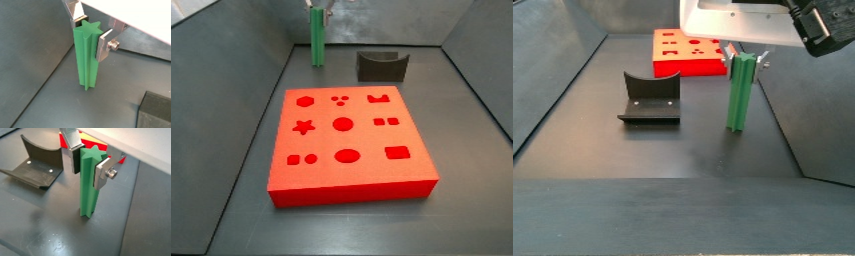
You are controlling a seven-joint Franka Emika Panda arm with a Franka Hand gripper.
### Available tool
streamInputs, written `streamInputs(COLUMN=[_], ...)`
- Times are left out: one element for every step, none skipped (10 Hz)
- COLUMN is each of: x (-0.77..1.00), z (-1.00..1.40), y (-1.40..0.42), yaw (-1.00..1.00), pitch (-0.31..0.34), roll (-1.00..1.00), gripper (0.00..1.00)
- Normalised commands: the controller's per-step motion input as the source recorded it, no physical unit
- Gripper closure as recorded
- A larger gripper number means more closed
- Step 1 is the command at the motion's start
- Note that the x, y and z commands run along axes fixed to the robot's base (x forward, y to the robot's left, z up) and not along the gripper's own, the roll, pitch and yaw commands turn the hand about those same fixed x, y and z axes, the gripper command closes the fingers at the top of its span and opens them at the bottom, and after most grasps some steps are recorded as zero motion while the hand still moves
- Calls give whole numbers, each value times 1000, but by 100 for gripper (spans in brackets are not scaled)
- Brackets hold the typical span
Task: Pick up the star object. Move up. Move to above the board. Insert the star object.
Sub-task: Pick up the star object, then move up, then move to above the board.
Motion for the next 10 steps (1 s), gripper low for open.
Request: streamInputs(x=[0,0,0,16,-1,1,12,-939,-1000,-1000], z=[0,0,833,836,671,566,342,1000,982,983], y=[0,0,0,53,39,33,30,131,138,115], yaw=[0,0,0,-7,-13,-17,-19,-226,-208,-178], pitch=[0,0,0,-2,38,50,68,202,158,109], roll=[0,0,0,6,-1,-2,-2,56,56,44], gripper=[100,100,100,100,100,100,100,100,100,100])
